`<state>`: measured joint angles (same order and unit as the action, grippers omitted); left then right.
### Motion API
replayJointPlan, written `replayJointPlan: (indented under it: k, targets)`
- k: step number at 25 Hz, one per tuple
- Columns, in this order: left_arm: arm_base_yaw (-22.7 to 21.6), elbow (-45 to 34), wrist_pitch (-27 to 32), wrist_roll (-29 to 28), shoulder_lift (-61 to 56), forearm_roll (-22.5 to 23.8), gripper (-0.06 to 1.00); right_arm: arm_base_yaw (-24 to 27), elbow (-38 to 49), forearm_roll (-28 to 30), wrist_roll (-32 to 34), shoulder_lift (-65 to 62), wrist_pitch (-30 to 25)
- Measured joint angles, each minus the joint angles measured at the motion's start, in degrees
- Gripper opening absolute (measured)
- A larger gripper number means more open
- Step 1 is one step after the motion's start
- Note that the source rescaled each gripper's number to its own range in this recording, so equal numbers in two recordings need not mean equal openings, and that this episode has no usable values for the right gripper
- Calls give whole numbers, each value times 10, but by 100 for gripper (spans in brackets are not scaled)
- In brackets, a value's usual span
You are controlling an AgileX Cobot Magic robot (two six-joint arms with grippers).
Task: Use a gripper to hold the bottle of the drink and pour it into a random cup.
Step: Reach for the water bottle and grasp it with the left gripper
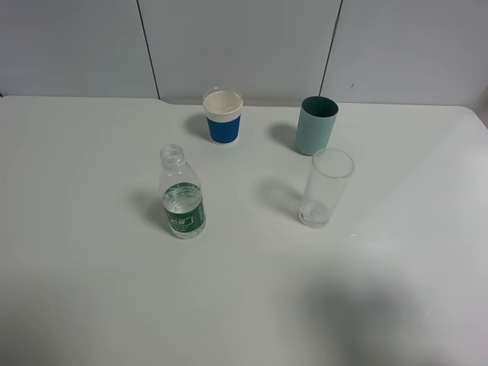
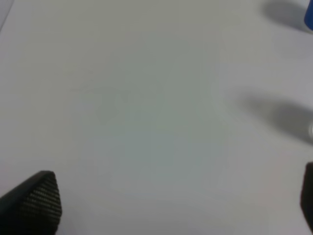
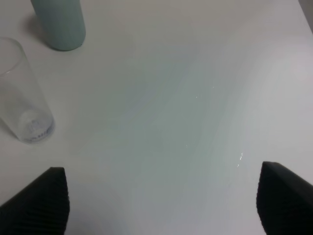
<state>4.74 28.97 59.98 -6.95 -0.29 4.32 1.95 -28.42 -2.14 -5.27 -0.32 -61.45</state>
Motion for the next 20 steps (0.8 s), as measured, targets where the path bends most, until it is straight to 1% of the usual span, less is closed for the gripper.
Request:
replayJointPlan:
  k: [20]
  targets:
    - [0,0,0,0,0,0,100,0,0,0,0,0,0]
